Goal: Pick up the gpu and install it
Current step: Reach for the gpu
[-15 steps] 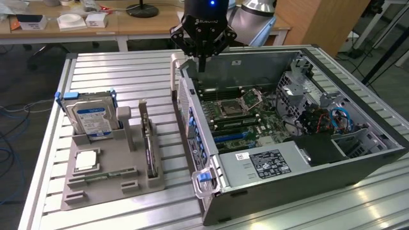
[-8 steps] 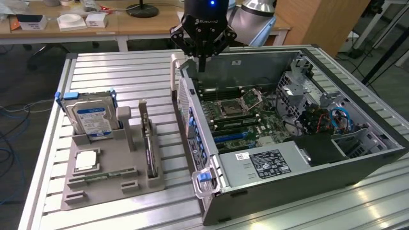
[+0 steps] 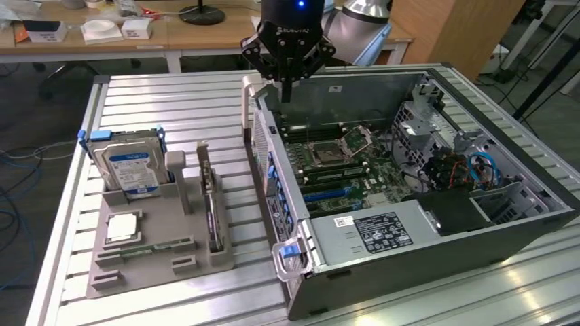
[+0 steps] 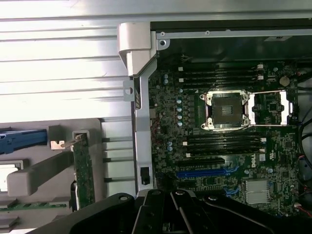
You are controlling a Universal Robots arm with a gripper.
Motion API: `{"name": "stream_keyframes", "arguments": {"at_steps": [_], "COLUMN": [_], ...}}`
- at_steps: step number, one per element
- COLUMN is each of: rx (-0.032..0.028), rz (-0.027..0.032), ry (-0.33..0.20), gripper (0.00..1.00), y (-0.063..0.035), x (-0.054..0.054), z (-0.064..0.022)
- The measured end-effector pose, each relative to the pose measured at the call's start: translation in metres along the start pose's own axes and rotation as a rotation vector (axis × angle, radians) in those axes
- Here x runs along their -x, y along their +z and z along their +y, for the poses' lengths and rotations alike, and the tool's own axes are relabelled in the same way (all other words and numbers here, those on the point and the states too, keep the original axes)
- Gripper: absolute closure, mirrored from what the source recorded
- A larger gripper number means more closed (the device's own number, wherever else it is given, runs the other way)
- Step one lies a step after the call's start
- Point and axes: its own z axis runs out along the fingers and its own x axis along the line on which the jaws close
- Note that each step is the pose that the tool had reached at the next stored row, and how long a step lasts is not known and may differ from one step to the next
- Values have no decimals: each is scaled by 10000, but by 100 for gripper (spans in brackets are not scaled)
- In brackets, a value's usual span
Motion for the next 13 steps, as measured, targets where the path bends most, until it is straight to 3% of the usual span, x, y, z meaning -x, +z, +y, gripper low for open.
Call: {"name": "stream_keyframes", "arguments": {"at_steps": [13], "rx": [0], "rz": [1], "ry": [-2], "gripper": [89], "y": [-2], "x": [-142], "z": [-14]}}
